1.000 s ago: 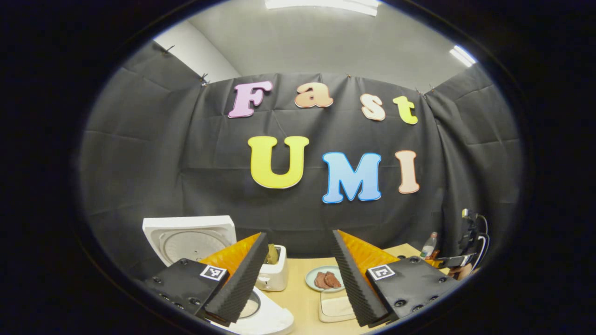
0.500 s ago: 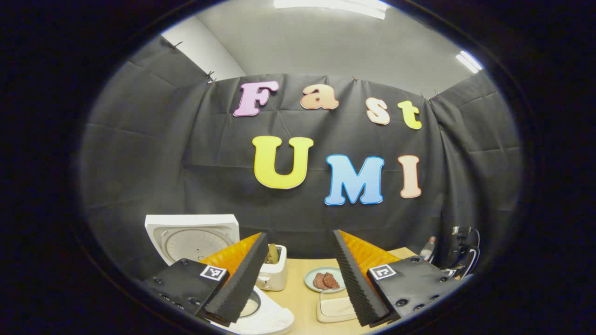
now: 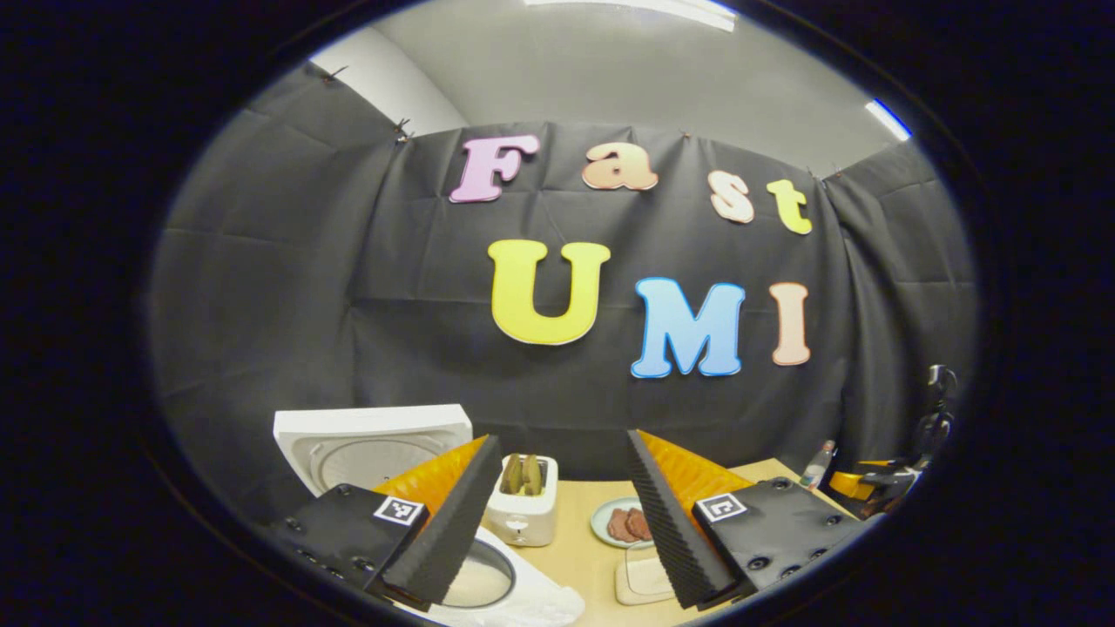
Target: Close the left gripper, press the button to open the rice cooker; take a wooden spoon from the chopstick holder with the right hand, scoop a spoonful of rice and pour it into the rice cooker, then put the wooden spoon back into the chopstick holder.
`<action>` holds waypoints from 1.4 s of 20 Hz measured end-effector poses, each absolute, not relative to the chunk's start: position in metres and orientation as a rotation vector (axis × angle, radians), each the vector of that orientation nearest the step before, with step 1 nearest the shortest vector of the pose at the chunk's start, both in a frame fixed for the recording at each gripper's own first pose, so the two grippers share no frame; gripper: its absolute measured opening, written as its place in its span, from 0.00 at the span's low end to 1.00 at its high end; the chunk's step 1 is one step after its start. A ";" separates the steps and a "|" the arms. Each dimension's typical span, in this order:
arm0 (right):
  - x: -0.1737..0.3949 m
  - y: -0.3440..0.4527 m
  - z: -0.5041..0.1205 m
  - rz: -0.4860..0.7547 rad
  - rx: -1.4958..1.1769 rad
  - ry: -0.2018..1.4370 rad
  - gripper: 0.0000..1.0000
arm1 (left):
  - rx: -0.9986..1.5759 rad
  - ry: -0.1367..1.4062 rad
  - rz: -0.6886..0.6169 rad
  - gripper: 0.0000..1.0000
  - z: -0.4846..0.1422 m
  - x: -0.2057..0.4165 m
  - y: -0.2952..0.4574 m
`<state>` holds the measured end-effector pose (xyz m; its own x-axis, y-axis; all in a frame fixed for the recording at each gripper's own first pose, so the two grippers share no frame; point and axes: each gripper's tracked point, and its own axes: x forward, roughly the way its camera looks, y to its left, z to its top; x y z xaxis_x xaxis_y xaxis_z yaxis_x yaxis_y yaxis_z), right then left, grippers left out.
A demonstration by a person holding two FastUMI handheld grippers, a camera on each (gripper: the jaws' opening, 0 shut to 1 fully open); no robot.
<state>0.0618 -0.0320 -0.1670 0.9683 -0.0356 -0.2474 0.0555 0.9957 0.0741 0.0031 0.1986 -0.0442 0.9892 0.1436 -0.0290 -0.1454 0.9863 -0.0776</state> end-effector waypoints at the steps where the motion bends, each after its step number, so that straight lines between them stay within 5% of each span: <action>1: 0.062 -0.027 -0.160 -0.028 0.107 0.246 0.83 | -0.082 0.023 0.154 0.98 -0.041 0.007 0.209; 10: 0.071 -0.025 -0.128 -0.014 0.170 0.225 0.83 | -0.022 -0.001 0.336 0.96 -0.010 0.052 0.334; 18: 0.079 -0.024 -0.124 -0.020 0.174 0.234 0.83 | -0.102 0.091 0.438 0.96 -0.055 0.110 0.427; 22: 0.081 -0.021 -0.125 -0.016 0.178 0.251 0.83 | -0.134 0.205 0.502 0.97 -0.100 0.117 0.444; 28: 0.080 0.002 -0.125 0.037 0.169 0.260 0.83 | -0.081 0.153 0.466 0.95 -0.101 0.093 0.412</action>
<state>0.0802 0.0023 -0.1246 0.9658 0.0586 -0.2526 -0.0149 0.9851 0.1715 0.0934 0.4117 -0.1013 0.8823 0.4408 -0.1652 -0.4529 0.8905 -0.0428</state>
